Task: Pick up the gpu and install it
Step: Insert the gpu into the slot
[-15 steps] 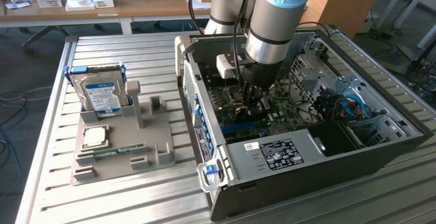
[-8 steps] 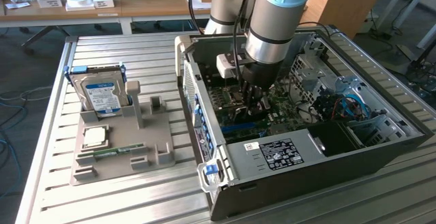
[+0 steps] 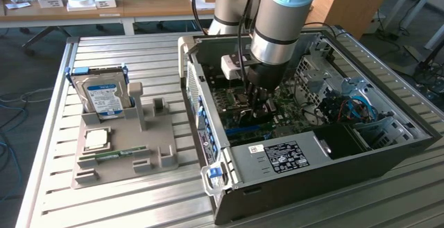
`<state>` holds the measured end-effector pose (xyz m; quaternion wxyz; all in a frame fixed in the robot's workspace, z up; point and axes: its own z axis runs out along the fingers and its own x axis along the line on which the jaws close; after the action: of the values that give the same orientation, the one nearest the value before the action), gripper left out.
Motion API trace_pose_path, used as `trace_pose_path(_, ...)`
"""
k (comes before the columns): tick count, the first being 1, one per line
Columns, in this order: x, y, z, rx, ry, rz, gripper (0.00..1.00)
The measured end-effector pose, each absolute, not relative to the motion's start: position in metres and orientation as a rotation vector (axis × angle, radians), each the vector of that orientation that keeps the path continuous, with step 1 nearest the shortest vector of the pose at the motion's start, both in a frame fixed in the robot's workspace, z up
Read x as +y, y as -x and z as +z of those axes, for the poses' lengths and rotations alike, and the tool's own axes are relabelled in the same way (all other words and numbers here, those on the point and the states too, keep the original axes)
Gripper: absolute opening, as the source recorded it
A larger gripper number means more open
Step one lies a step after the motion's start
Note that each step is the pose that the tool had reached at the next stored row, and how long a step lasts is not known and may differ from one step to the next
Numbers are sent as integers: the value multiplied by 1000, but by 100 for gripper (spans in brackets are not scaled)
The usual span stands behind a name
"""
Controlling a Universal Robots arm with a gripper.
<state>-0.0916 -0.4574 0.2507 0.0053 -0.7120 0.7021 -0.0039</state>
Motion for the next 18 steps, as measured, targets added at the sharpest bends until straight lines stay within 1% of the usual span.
trace_pose_path(18,-457,91,249,2236,2192,-13,27)
